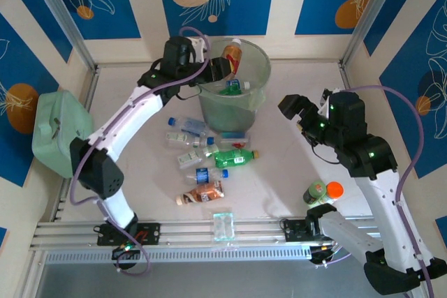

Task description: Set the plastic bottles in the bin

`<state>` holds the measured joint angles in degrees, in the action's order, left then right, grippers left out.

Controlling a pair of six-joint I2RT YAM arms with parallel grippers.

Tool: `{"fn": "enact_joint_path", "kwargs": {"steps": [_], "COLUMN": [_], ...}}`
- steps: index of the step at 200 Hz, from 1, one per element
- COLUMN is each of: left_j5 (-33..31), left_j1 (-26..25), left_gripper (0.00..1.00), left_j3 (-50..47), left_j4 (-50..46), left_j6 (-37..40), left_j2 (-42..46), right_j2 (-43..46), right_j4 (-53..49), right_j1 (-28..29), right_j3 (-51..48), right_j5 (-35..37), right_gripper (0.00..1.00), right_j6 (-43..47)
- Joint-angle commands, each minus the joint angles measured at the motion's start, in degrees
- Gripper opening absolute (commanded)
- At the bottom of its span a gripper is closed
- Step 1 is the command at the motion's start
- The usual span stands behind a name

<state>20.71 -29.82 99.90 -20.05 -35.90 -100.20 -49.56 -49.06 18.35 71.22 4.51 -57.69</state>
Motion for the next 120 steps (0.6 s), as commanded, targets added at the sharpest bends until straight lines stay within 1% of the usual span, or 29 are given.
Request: {"fn": "enact_joint_path", "kwargs": {"steps": [1,15,29,53,90,120], "left_j5": [-2.8,-3.7,-4.7,-7.1,-8.4,-11.7], "left_j1": [1.1,1.3,1.4,1.4,1.4,1.4], "left_gripper": [0.53,0.55,0.67,0.80,0.85,0.87], "left_j3": [6.5,9.9,12.1,13.6,13.3,9.8], "left_j4": [-3.6,-6.3,-8.3,-10.7,-10.9,-8.8], "left_j6": [4.0,5.5,7.1,8.7,9.3,8.7], "left_j2": [-1.1,-3.1,-4.5,-5.3,-3.2,2.4], "right_j2": [1.6,1.8,1.7,1.5,0.6,-0.5], "right_j4": [-1.6,-1.6,-1.6,-1.2,0.0,0.7], "right_j1": [-0.2,-0.3,-0.5,-0.8,-0.9,-0.2], "right_j3": [-1.2,-1.8,-2.0,-1.7,-1.0,-0.7], "right_j5": [-0.9,-1.1,-1.3,-1.6,-3.1,-4.1], "right_gripper": [1.00,1.00,1.00,1.00,1.00,0.99], "right_j6": [-1.2,-1.3,-1.3,-1.2,-0.6,0.2]}}
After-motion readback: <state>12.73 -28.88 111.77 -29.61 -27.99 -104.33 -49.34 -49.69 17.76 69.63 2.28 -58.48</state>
